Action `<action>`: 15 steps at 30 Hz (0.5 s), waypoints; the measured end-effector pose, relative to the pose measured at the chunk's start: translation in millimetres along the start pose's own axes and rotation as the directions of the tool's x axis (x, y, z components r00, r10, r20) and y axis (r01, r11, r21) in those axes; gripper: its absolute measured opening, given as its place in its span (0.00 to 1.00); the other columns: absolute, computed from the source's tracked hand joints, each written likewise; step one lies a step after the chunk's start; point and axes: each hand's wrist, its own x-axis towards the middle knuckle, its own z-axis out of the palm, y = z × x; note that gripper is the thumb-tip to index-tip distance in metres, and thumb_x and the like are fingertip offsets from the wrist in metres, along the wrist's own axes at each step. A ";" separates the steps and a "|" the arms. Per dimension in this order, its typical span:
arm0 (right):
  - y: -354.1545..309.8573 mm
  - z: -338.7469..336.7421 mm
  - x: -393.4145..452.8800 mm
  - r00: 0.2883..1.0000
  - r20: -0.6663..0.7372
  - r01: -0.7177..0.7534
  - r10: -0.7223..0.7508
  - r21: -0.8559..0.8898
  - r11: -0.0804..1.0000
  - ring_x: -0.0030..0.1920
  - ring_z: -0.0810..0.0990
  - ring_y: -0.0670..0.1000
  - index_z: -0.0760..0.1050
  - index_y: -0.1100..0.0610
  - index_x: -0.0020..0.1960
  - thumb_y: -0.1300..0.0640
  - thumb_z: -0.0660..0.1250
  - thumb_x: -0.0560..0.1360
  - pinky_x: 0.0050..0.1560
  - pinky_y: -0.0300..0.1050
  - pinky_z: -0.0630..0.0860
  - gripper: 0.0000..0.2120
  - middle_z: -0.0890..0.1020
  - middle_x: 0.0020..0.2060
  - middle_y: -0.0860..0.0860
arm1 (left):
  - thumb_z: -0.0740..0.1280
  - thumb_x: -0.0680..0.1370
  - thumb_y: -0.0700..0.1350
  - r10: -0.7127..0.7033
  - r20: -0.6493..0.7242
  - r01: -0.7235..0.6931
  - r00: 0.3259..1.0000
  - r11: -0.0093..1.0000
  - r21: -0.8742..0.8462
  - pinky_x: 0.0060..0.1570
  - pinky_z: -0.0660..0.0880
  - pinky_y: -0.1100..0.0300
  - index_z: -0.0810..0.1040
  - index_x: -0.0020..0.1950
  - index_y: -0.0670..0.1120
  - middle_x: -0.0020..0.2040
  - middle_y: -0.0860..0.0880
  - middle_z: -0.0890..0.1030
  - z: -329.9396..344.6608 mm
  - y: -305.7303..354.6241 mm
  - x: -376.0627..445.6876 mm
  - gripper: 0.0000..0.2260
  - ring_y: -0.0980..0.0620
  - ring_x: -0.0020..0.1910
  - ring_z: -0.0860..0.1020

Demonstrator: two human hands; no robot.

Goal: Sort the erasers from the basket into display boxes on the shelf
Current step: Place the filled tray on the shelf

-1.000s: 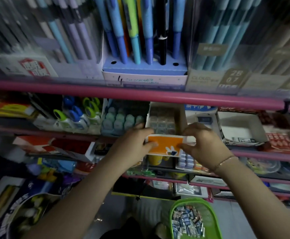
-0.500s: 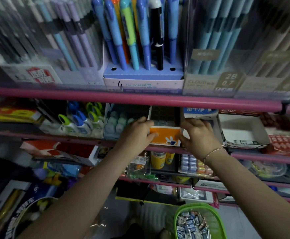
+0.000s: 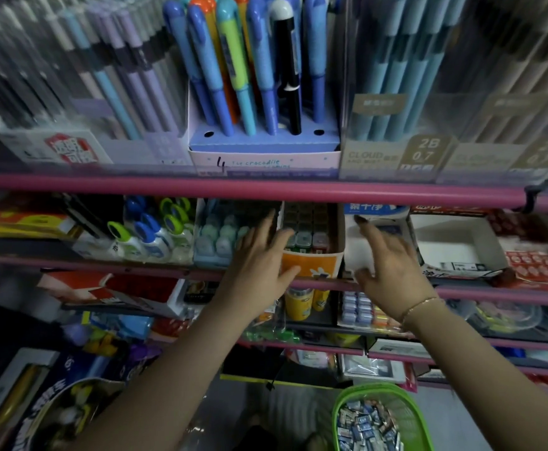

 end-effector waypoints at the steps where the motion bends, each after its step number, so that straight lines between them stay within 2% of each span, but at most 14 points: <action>1: 8.3 -1.2 -4.4 1.000 0.000 -0.030 0.030 -0.081 0.996 0.68 0.67 0.57 0.64 0.55 0.72 0.59 0.69 0.69 0.72 0.56 0.53 0.32 0.73 0.63 0.56 | 0.70 0.75 0.48 0.064 -0.096 -0.064 0.993 0.998 -0.004 0.66 0.67 0.47 0.73 0.65 0.46 0.72 0.44 0.65 -2.6 7.3 -5.0 0.20 0.44 0.69 0.66; 3: 22.3 0.0 -14.1 0.996 0.055 -0.049 0.065 -0.248 0.967 0.73 0.59 0.55 0.72 0.54 0.65 0.53 0.67 0.72 0.72 0.58 0.45 0.22 0.70 0.68 0.54 | 0.72 0.72 0.41 0.306 -0.223 -0.311 0.926 0.950 0.013 0.56 0.77 0.49 0.79 0.58 0.42 0.64 0.43 0.76 -0.7 26.9 -14.1 0.15 0.45 0.59 0.77; 4: 26.3 1.5 -18.1 0.993 0.088 -0.045 0.076 -0.310 0.950 0.75 0.55 0.54 0.74 0.53 0.63 0.51 0.65 0.73 0.72 0.59 0.42 0.19 0.68 0.69 0.53 | 0.73 0.71 0.38 0.419 -0.211 -0.423 0.883 0.906 0.025 0.49 0.80 0.51 0.80 0.56 0.41 0.60 0.43 0.79 3.8 37.2 -18.3 0.14 0.46 0.52 0.80; 5: 28.4 3.3 -21.7 0.990 0.113 -0.042 0.089 -0.363 0.931 0.75 0.53 0.55 0.75 0.53 0.62 0.51 0.63 0.74 0.72 0.60 0.40 0.18 0.67 0.70 0.53 | 0.72 0.71 0.36 0.478 -0.147 -0.479 0.866 0.878 0.030 0.40 0.81 0.54 0.80 0.57 0.41 0.58 0.43 0.80 7.7 48.3 -20.5 0.15 0.47 0.47 0.82; 7: 29.4 6.1 -25.5 0.988 0.117 -0.045 0.103 -0.420 0.907 0.74 0.59 0.58 0.78 0.55 0.59 0.57 0.68 0.71 0.70 0.67 0.45 0.16 0.72 0.67 0.55 | 0.69 0.72 0.36 0.417 0.054 -0.420 0.907 0.904 0.076 0.31 0.78 0.56 0.74 0.65 0.42 0.64 0.43 0.75 16.9 70.1 -16.3 0.21 0.46 0.42 0.82; 9: 31.6 7.4 -26.8 0.998 0.016 -0.049 0.061 -0.413 0.909 0.64 0.73 0.63 0.83 0.60 0.45 0.65 0.77 0.60 0.64 0.73 0.58 0.14 0.81 0.53 0.59 | 0.64 0.74 0.35 0.284 0.169 -0.313 0.944 0.933 0.179 0.34 0.74 0.54 0.62 0.73 0.40 0.73 0.41 0.63 31.6 83.7 -4.3 0.28 0.43 0.45 0.81; 10: 32.3 7.9 -27.2 0.999 -0.037 -0.032 0.018 -0.422 0.906 0.60 0.77 0.64 0.83 0.60 0.40 0.68 0.79 0.55 0.60 0.75 0.61 0.14 0.83 0.47 0.59 | 0.63 0.75 0.34 0.236 0.204 -0.278 0.950 0.937 0.212 0.36 0.73 0.53 0.58 0.74 0.39 0.74 0.40 0.60 36.1 88.7 2.5 0.29 0.41 0.46 0.80; 11: 32.9 8.0 -27.5 0.997 -0.071 -0.016 -0.016 -0.426 0.904 0.57 0.79 0.64 0.83 0.60 0.37 0.69 0.80 0.52 0.58 0.75 0.63 0.15 0.84 0.42 0.58 | 0.62 0.75 0.33 0.205 0.233 -0.258 0.951 0.939 0.227 0.36 0.71 0.52 0.57 0.74 0.38 0.72 0.39 0.61 38.7 92.8 9.1 0.28 0.41 0.47 0.80; 15: 37.0 5.9 -27.6 0.977 -0.178 0.043 -0.120 -0.385 0.922 0.50 0.83 0.60 0.82 0.59 0.34 0.70 0.79 0.51 0.57 0.73 0.65 0.15 0.83 0.34 0.55 | 0.61 0.75 0.32 0.212 0.253 -0.275 0.944 0.929 0.249 0.36 0.71 0.52 0.72 0.62 0.37 0.58 0.40 0.74 41.8 96.9 21.5 0.15 0.40 0.49 0.79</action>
